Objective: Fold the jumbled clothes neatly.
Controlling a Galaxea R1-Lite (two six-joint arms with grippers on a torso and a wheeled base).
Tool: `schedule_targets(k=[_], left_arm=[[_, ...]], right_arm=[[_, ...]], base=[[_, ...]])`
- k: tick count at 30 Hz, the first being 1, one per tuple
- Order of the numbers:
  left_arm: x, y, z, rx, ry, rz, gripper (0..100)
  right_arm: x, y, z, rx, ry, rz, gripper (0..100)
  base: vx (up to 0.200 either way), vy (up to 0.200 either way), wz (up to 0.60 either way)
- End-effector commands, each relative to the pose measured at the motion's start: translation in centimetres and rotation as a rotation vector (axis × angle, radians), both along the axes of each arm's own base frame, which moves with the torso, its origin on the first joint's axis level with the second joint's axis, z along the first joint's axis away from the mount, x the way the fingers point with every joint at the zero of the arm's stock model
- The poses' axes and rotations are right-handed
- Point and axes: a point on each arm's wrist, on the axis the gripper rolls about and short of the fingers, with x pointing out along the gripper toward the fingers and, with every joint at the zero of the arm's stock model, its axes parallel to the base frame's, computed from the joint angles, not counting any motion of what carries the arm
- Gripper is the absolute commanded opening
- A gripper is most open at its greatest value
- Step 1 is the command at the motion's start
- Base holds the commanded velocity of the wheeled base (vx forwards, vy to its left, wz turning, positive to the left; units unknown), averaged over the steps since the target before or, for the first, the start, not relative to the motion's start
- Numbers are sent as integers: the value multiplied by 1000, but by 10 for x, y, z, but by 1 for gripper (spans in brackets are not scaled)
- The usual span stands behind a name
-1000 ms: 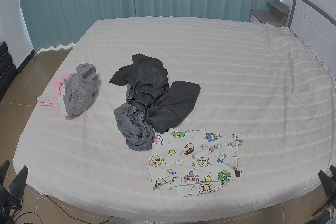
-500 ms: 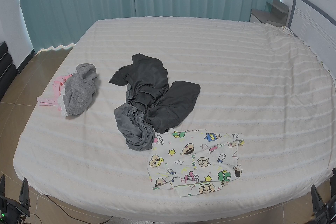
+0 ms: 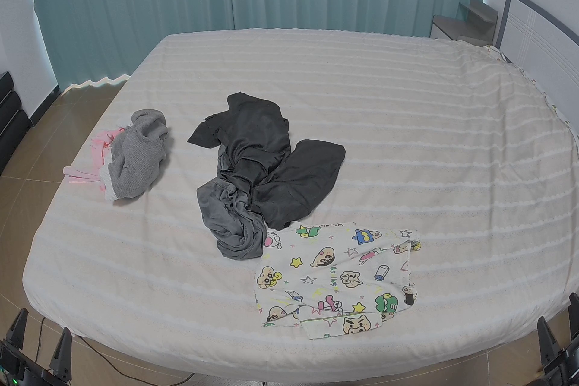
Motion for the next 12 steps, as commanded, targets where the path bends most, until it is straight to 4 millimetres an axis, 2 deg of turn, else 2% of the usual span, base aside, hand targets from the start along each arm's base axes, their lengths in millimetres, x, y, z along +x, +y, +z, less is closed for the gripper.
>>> schedule_targets(k=[1,12], left_arm=[[-1,0,-4,11,-3,-22,100],[-1,0,-4,41,0,-24,100]], right_arm=[[-1,0,0,-1,-9,1,100],[-1,0,0,-13,-8,6,100]], base=[[0,0,0],[0,0,0]])
